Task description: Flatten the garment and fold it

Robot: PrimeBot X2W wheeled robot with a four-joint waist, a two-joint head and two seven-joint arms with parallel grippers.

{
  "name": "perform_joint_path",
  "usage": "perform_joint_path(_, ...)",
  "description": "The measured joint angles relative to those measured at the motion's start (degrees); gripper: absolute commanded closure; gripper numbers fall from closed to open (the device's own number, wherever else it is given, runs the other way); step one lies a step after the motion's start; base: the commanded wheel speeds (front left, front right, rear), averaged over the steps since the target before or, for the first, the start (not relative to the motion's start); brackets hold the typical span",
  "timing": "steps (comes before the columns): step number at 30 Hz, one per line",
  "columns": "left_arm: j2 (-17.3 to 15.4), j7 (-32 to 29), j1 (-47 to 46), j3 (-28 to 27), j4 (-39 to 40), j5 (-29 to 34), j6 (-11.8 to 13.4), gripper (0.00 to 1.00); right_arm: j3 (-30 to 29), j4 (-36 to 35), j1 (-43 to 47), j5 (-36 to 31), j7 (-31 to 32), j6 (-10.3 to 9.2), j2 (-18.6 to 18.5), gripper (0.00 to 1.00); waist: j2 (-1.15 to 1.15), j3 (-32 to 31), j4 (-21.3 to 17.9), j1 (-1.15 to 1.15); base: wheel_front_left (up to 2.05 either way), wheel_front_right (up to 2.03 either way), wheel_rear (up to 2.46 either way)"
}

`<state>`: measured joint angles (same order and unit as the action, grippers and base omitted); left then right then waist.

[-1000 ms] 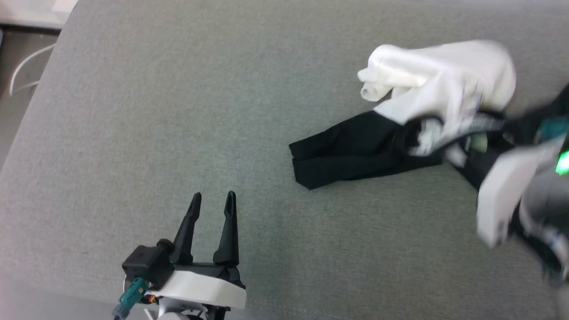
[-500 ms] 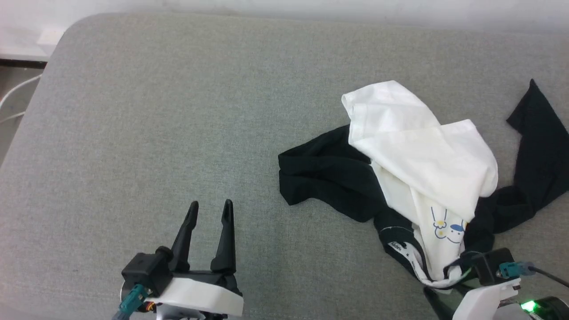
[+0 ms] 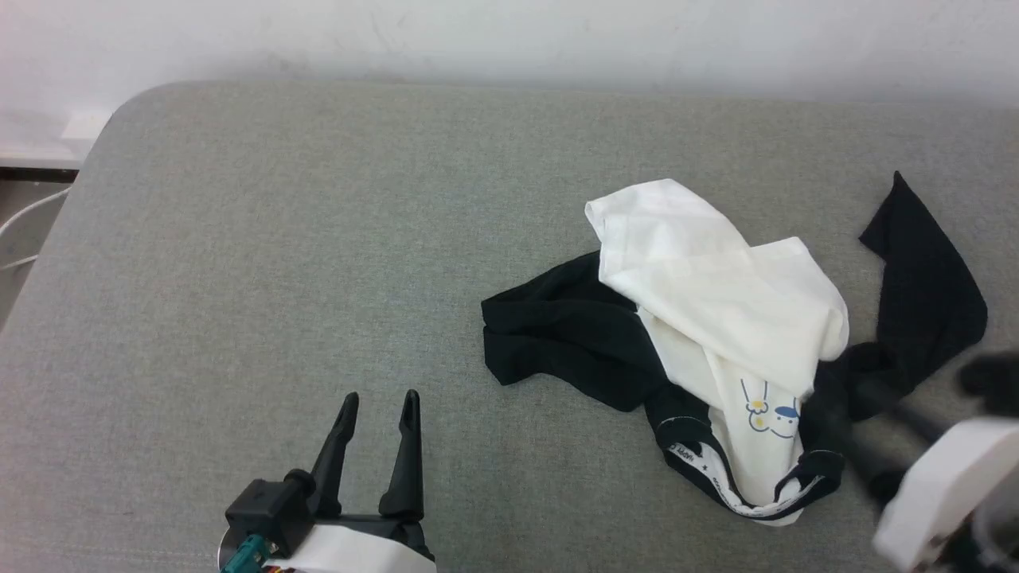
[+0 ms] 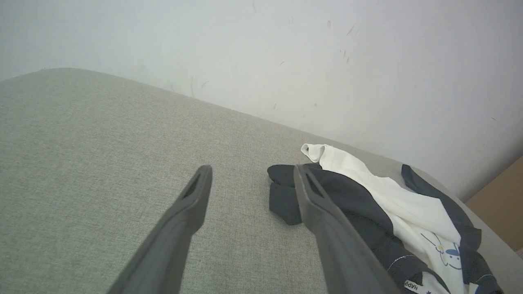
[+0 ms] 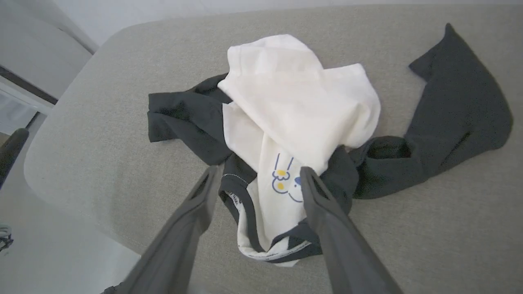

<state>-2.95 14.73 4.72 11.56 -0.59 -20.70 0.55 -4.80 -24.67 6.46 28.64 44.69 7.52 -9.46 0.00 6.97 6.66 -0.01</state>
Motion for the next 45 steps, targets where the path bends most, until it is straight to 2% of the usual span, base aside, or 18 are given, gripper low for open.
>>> perform_joint_path(3,0.01,0.00,-0.01,0.02,0.40,0.15,-0.01,0.00,-5.03,-0.58,-3.87,-3.69,-1.82,0.00,0.40,0.00,0.00,0.02,-0.33,0.00,0.00,0.00,0.00)
perform_joint_path(5,0.02,0.00,-0.02,0.01,0.73,0.16,-0.01,0.00,-8.08,1.26,-6.75,-5.75,-2.69,0.00,1.94,0.00,0.00,0.53,-0.39,0.01,0.00,0.00,0.00)
perform_joint_path(12,0.02,0.00,-0.79,0.00,1.09,0.59,-0.53,0.00,-10.01,13.15,-14.22,-13.71,-0.94,0.00,0.96,0.00,0.00,3.67,-0.20,0.01,0.00,0.00,0.00)
perform_joint_path(18,0.02,0.00,-3.26,0.19,1.05,0.66,-1.08,0.00,-12.02,22.99,-20.28,-20.02,3.90,0.00,-0.90,0.00,0.00,6.92,0.67,0.02,0.00,0.00,0.00)
perform_joint_path(29,0.01,0.00,-4.54,0.24,0.53,0.54,-1.12,0.00,-13.60,33.76,-24.71,-23.85,6.94,0.01,-1.43,0.00,0.00,10.47,4.32,0.01,0.00,0.00,0.00)
perform_joint_path(30,0.01,0.00,-4.75,0.21,0.53,0.54,-1.12,0.00,-13.90,34.15,-25.20,-24.19,7.03,0.01,-1.38,0.67,0.00,10.63,4.56,0.00,0.00,0.00,0.00)
perform_joint_path(31,0.01,0.00,-4.92,0.12,0.54,0.54,-1.12,0.00,-14.16,34.42,-25.65,-24.62,6.83,0.01,-1.32,1.00,0.00,10.79,4.73,0.01,0.00,0.00,0.00)
perform_joint_path(38,0.00,0.00,-4.89,-0.86,0.57,0.57,-1.10,0.00,-14.18,33.28,-29.53,-23.65,2.90,0.01,-0.70,1.00,0.00,10.46,3.32,0.02,0.00,0.00,0.00)
perform_joint_path(41,0.01,0.00,-4.89,-0.70,0.64,0.57,-1.11,0.00,-17.24,30.38,-31.28,-23.09,1.13,0.01,-2.11,1.00,0.00,9.91,2.01,0.01,0.00,0.00,0.00)
perform_joint_path(45,0.02,0.00,-4.85,-0.67,0.65,0.57,-1.10,0.00,-24.46,26.96,-29.55,-23.13,1.00,0.01,-3.98,1.00,0.00,9.20,0.60,0.01,0.00,0.00,0.00)
